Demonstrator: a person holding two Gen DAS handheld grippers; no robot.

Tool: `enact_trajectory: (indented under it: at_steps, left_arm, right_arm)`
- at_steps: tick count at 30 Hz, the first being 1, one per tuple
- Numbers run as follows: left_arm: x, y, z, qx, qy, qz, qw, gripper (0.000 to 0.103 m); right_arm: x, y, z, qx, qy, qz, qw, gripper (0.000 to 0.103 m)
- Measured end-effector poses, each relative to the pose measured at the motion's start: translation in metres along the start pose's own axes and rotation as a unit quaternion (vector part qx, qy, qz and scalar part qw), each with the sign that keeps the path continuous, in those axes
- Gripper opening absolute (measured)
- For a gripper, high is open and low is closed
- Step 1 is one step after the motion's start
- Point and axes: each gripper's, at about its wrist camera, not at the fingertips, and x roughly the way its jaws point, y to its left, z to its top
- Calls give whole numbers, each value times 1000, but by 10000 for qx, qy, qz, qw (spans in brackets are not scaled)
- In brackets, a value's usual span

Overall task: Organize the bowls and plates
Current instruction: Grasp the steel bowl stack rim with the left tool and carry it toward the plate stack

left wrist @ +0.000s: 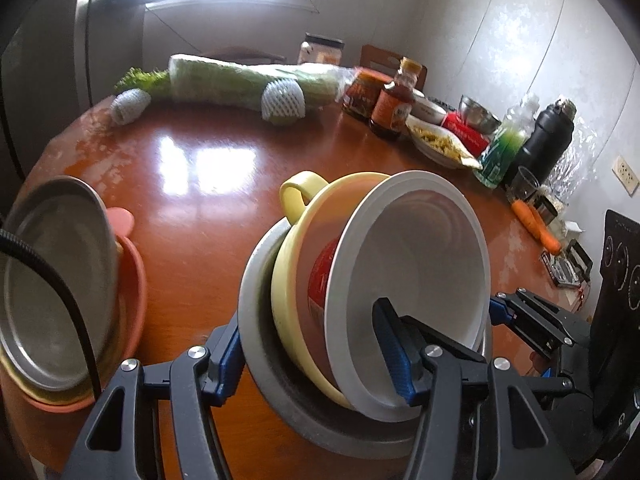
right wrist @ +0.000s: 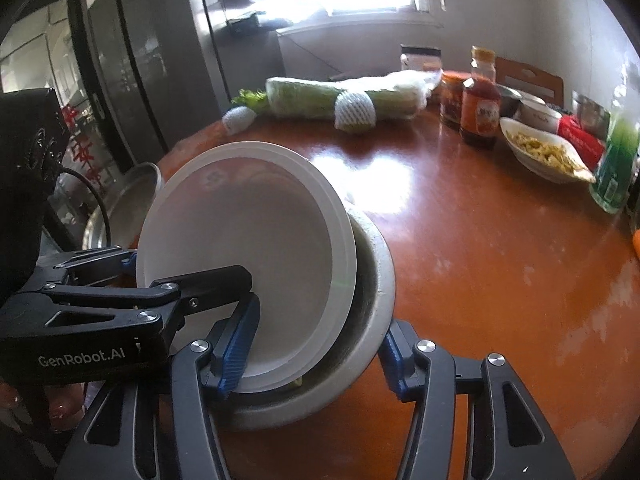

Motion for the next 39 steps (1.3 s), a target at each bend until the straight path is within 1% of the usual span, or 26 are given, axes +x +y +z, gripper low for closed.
enact_trajectory:
  at_steps: [7, 17, 23, 27, 31, 39]
  left_arm:
    - [-32, 19, 7, -72, -301, 197, 9993, 59]
    - [-81, 75, 7, -439, -723, 665, 9942, 59]
    - [-101, 107, 4, -623, -858, 899, 9903, 59]
    - [-108, 126, 2, -722, -882, 1038, 9880, 59]
    - [-108, 140, -1, -815, -857, 1101, 9869, 59]
    - [-92, 155, -6, -969, -739, 1016, 9873, 59]
  right_arm:
    - [-6, 28, 20, -232, -222, 156, 9994, 57]
    - [6, 90, 51, -773, -359, 598, 9946, 57]
    - [18, 126, 65, -1054, -359, 829, 9903, 57]
    - [28, 146, 69, -1213, -353, 923, 9877, 57]
    - [39, 161, 72, -1308, -288, 1000, 9859, 57]
    - [56, 172, 69, -1404, -115, 945, 9855, 57]
